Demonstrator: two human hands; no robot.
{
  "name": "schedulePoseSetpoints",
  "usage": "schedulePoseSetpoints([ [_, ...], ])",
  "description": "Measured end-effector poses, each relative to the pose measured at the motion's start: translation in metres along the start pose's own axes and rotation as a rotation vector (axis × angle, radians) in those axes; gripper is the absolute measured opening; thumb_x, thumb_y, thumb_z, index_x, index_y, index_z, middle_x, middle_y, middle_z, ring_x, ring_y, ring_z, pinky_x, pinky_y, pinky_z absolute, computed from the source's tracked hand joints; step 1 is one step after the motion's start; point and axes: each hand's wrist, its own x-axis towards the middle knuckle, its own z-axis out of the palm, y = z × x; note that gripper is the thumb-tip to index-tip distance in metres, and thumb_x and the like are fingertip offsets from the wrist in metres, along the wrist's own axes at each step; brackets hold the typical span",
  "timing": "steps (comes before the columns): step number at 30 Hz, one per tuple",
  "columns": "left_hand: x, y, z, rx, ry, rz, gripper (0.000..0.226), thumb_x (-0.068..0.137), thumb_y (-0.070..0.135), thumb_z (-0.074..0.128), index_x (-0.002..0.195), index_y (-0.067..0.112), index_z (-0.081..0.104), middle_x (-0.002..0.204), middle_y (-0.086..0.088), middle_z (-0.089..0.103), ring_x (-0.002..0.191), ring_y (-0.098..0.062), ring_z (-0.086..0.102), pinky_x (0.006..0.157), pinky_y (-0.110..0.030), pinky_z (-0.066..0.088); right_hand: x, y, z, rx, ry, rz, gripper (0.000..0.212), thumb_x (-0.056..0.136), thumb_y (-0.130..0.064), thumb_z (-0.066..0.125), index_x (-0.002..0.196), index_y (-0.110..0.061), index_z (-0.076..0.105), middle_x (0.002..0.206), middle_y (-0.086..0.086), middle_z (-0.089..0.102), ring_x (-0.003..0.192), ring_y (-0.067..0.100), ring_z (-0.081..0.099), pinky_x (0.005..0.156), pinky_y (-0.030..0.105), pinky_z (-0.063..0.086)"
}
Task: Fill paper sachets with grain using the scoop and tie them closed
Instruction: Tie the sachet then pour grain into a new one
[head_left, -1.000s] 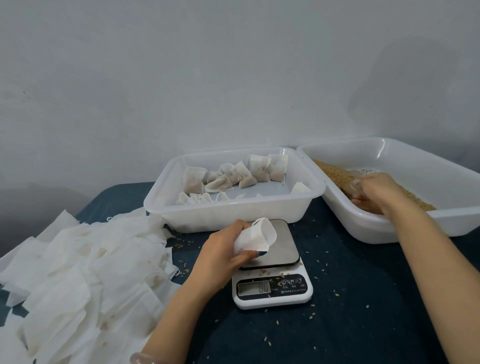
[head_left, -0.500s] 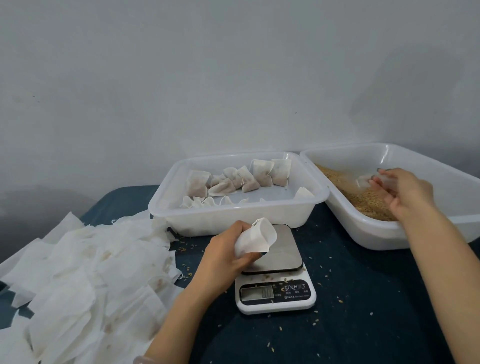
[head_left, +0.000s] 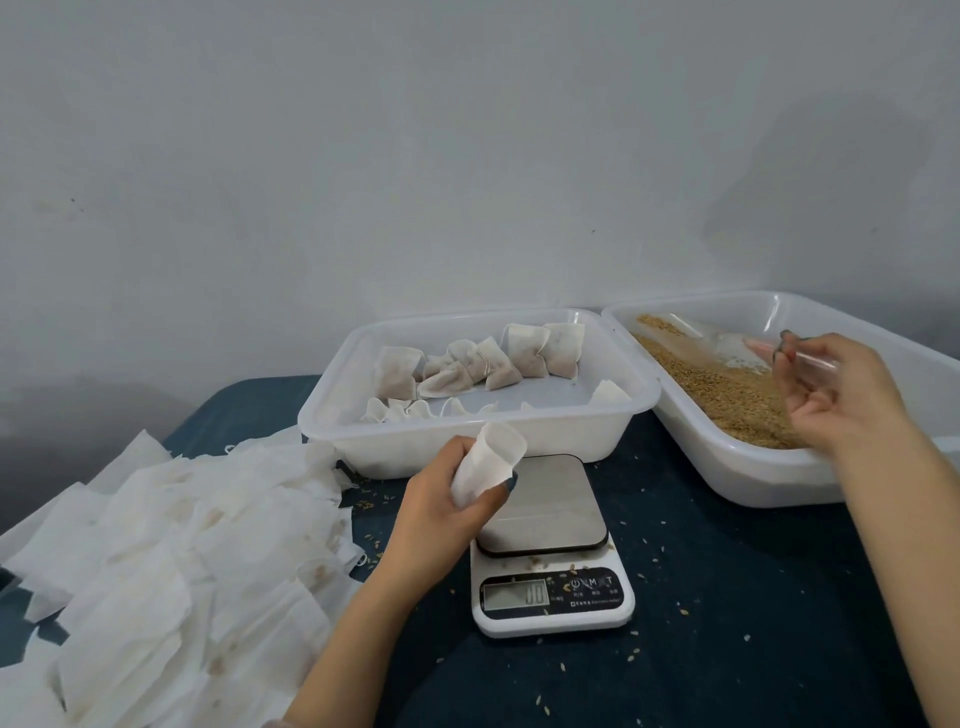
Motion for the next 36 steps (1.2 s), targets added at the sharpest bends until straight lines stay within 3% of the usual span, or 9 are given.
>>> schedulePoseSetpoints([
  [2,0.001,-0.001,-0.001,-0.016,0.020,-0.024,0.019,0.088,0.027,0.073,0.092,0.037,0.057,0.080,0.017,0.063,0.067,-0.001,0.054,0.059,-0.012,0.042,-0.003,0.000,0.002,-0.004,-0.047,0.045,0.013,0.089,-0.007,0.056,0.095,-0.005,0.067,0.101,0.012,0.068,0.059,0.005,0.065,0.059,0.010,0.053],
  [9,0.004,-0.006,-0.006,-0.005,0.049,-0.105,0.020,0.084,0.027,0.076,0.097,0.028,0.060,0.083,0.014,0.064,0.071,-0.005,0.057,0.061,-0.012,0.043,-0.023,0.009,0.013,-0.166,-0.335,0.234,0.028,0.073,-0.009,0.063,0.100,-0.010,0.063,0.112,0.015,0.072,0.058,0.003,0.063,0.050,0.007,0.049],
  [15,0.006,-0.012,-0.012,0.049,0.088,-0.181,0.024,0.081,0.026,0.078,0.095,0.030,0.059,0.082,0.013,0.065,0.069,-0.003,0.057,0.058,-0.011,0.043,-0.034,0.020,0.015,-0.349,-0.508,0.414,0.013,0.074,-0.011,0.062,0.085,-0.010,0.069,0.107,0.021,0.072,0.048,0.004,0.057,0.040,0.011,0.048],
  [21,0.007,-0.016,-0.020,0.041,0.068,-0.178,0.028,0.077,0.019,0.080,0.097,0.027,0.061,0.085,0.010,0.068,0.074,-0.002,0.060,0.060,-0.014,0.046,-0.039,0.026,0.022,-0.523,-0.566,0.374,0.035,0.068,-0.014,0.069,0.102,-0.005,0.063,0.099,0.025,0.072,0.047,0.008,0.058,0.040,0.014,0.050],
  [25,0.005,-0.017,-0.019,0.092,-0.015,-0.126,0.028,0.075,0.019,0.081,0.092,0.031,0.062,0.085,0.016,0.067,0.072,0.002,0.059,0.061,-0.010,0.044,-0.047,0.025,0.036,-0.636,-0.621,0.364,0.034,0.072,-0.017,0.068,0.104,-0.006,0.062,0.101,0.023,0.073,0.047,0.006,0.055,0.042,0.014,0.051],
  [30,0.004,-0.016,-0.016,0.069,-0.092,-0.068,0.026,0.079,0.024,0.081,0.095,0.031,0.062,0.088,0.011,0.067,0.080,-0.007,0.062,0.067,-0.016,0.046,-0.055,0.016,0.051,-0.837,-0.685,0.289,0.046,0.062,-0.018,0.080,0.104,-0.009,0.063,0.099,0.017,0.075,0.047,0.005,0.054,0.044,0.014,0.051],
  [32,0.003,-0.014,-0.015,0.059,-0.110,-0.061,0.028,0.078,0.024,0.081,0.094,0.033,0.060,0.086,0.012,0.066,0.076,-0.002,0.059,0.065,-0.014,0.045,-0.059,0.013,0.056,-0.862,-0.707,0.281,0.050,0.059,-0.022,0.080,0.104,-0.010,0.061,0.101,0.018,0.075,0.047,0.005,0.054,0.045,0.014,0.051],
  [36,0.001,-0.012,-0.014,0.053,-0.154,-0.049,0.026,0.076,0.026,0.079,0.088,0.035,0.057,0.080,0.014,0.064,0.067,0.003,0.053,0.058,-0.011,0.041,-0.067,0.010,0.067,-0.907,-0.710,0.203,0.056,0.056,-0.020,0.084,0.105,-0.009,0.058,0.084,0.012,0.076,0.046,0.003,0.056,0.043,0.013,0.050],
])
